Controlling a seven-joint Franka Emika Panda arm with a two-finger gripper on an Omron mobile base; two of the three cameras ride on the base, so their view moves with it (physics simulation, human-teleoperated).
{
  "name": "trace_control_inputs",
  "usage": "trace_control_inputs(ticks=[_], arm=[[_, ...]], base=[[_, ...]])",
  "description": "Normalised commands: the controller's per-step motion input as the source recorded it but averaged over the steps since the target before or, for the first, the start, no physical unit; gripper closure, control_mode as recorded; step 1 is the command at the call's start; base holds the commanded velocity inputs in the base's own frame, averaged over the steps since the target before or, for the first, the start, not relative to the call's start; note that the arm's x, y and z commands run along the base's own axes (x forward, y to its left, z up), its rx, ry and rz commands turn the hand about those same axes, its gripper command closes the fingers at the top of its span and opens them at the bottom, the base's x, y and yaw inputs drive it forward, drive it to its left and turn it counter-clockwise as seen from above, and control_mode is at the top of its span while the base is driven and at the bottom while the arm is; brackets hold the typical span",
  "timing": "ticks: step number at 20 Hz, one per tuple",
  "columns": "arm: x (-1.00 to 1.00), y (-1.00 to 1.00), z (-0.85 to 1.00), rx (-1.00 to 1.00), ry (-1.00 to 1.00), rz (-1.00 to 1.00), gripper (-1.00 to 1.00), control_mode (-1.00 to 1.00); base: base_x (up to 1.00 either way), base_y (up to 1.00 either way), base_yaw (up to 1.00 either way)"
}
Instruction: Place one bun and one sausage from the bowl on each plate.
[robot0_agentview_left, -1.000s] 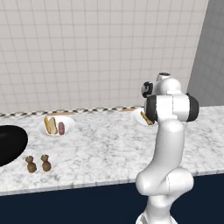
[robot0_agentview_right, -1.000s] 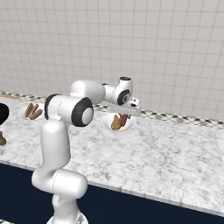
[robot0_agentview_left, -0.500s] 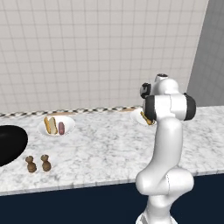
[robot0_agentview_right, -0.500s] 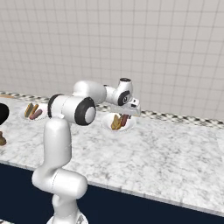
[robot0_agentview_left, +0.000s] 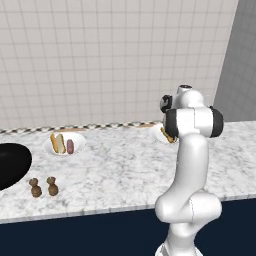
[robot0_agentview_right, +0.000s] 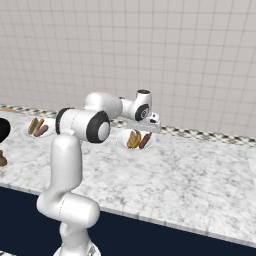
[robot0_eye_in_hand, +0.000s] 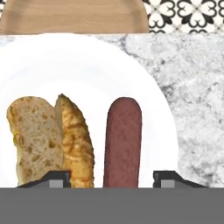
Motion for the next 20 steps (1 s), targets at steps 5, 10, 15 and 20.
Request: trace_control_inputs(ticks=[5, 10, 15, 20], arm=[[-0.04, 0.01, 0.01, 0.00, -0.01, 0.00, -1.00, -1.00], [-0.39, 0.12, 0.34, -0.03, -0.18, 0.00, -1.00, -1.00], [-0.97, 0.49, 0.75, -0.03, -0.19, -0.01, -1.00, -1.00], [-0.99, 0.89, 0.88, -0.11, -0.15, 0.00, -1.00, -1.00]], base=[[0.00, 0.00, 0.00], [0.00, 0.00, 0.00], [0.00, 0.00, 0.00], [0.00, 0.00, 0.00]])
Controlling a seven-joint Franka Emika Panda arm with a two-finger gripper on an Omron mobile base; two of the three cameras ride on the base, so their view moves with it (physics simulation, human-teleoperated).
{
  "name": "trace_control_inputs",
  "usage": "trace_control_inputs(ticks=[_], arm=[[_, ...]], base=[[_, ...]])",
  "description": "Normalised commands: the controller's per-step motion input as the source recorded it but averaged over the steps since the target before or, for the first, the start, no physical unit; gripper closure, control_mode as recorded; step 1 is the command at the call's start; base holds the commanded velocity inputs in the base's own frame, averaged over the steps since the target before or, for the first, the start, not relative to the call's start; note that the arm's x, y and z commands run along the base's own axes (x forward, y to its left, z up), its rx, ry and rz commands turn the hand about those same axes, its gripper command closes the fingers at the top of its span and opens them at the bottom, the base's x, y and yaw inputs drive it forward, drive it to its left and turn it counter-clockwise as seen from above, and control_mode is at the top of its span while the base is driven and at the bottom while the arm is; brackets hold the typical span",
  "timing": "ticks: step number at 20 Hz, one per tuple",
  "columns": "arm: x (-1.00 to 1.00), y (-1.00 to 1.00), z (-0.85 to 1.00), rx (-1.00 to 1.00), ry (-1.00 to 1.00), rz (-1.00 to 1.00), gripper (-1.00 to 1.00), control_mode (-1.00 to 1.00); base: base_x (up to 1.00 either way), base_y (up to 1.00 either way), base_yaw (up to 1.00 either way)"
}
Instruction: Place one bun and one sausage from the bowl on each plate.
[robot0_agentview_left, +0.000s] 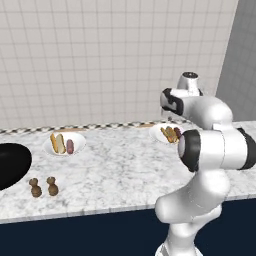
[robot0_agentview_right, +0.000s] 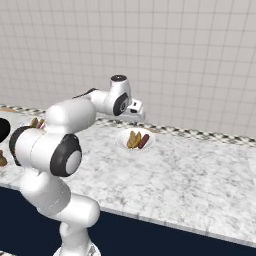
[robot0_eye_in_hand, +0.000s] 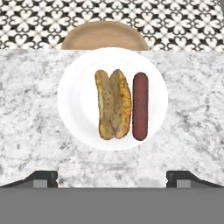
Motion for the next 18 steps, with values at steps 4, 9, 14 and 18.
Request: trace_control_inputs(ticks=[4, 9, 14, 18], arm=[[-1.00, 0.94, 0.78, -0.18, -0.29, 0.00, -1.00, -1.00], [-1.00, 1.00, 0.51, -0.14, -0.11, 0.00, -1.00, -1.00], [-0.96, 0.52, 0.15, -0.01, -0.16, 0.00, -1.00, -1.00], [-0.56, 0.31, 0.09, 0.00, -0.07, 0.00, -1.00, -1.00]], base=[[0.00, 0.00, 0.00], [0.00, 0.00, 0.00], [0.00, 0.00, 0.00], [0.00, 0.00, 0.00]])
